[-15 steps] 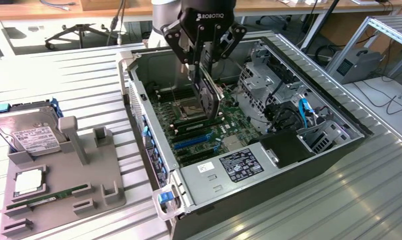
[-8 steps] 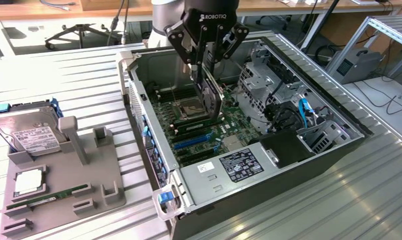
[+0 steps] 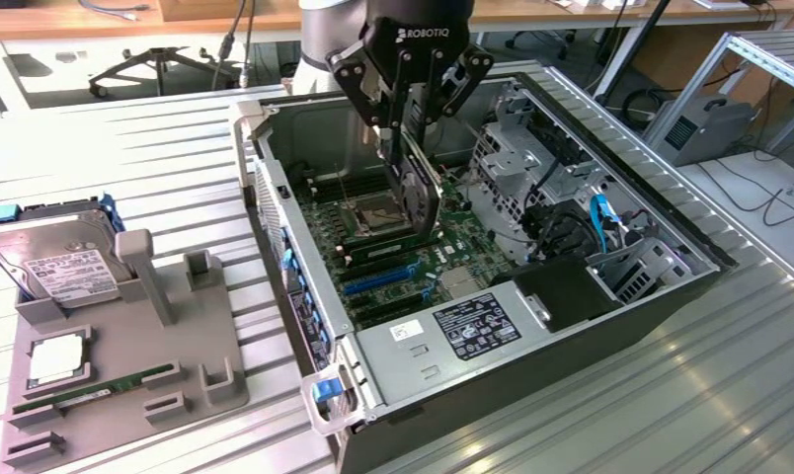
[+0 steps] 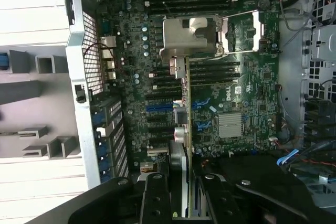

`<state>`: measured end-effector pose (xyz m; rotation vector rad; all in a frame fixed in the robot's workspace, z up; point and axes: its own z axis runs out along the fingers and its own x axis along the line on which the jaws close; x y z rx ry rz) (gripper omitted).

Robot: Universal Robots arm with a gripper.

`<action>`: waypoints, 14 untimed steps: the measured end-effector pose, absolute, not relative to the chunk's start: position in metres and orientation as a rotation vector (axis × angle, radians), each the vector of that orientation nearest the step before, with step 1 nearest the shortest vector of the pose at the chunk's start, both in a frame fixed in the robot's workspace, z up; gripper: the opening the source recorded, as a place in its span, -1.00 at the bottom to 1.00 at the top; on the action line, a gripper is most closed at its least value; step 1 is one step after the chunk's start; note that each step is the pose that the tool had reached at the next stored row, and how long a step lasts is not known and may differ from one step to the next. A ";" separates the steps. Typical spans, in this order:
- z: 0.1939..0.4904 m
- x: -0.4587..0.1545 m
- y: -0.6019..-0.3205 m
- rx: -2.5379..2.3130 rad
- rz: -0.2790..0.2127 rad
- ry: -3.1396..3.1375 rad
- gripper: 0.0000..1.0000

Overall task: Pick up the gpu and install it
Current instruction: 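Pick up the gpu and move the gpu toward the slot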

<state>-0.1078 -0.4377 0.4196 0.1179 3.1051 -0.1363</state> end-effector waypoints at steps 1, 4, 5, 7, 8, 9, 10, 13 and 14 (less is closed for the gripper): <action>0.420 -0.108 -0.438 0.118 -0.121 3.106 -0.47; 0.420 -0.108 -0.438 0.119 -0.065 3.109 -0.47; 0.420 -0.108 -0.438 0.120 -0.036 3.110 -0.47; 0.420 -0.108 -0.438 0.120 -0.026 3.111 -0.47; 0.420 -0.108 -0.438 0.120 -0.026 3.111 -0.47; 0.420 -0.108 -0.438 0.120 -0.026 3.111 -0.47; 0.419 -0.108 -0.438 0.120 -0.026 3.111 -0.47; 0.419 -0.108 -0.438 0.120 -0.026 3.111 -0.47; 0.419 -0.107 -0.438 0.120 -0.025 3.111 -0.47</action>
